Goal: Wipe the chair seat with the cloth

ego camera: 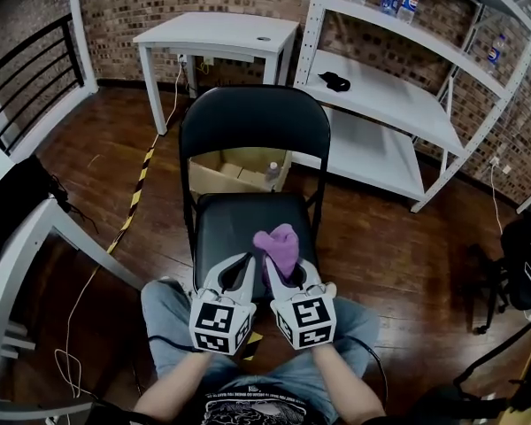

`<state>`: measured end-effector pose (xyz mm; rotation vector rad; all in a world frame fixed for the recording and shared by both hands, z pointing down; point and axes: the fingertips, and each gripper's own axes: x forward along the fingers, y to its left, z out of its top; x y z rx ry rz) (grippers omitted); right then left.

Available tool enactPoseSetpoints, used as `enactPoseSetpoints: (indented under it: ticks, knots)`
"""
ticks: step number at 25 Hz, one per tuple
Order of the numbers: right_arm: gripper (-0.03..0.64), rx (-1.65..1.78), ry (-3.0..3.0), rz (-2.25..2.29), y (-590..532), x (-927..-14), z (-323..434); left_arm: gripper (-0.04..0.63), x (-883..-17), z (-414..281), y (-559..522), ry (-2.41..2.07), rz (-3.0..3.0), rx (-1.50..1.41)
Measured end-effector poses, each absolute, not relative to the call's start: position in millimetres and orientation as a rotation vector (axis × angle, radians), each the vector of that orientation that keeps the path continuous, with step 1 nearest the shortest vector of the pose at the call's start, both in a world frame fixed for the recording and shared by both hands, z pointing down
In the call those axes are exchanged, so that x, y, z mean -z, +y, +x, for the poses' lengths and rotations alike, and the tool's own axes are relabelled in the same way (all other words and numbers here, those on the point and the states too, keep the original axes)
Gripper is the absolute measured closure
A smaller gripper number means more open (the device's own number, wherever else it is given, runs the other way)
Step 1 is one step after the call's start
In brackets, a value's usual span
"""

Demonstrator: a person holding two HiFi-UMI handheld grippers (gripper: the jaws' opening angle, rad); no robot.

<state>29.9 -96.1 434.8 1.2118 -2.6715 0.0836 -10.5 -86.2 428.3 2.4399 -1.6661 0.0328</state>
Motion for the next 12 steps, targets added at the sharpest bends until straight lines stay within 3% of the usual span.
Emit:
enactPoseSetpoints:
  ticks: [12]
  knots:
    - [0.571, -0.178, -2.763, 1.21, -43.9, -422.8, 9.7, 0.591, -424.1, -28.2, -25.6, -1.718, 2.414, -0.01]
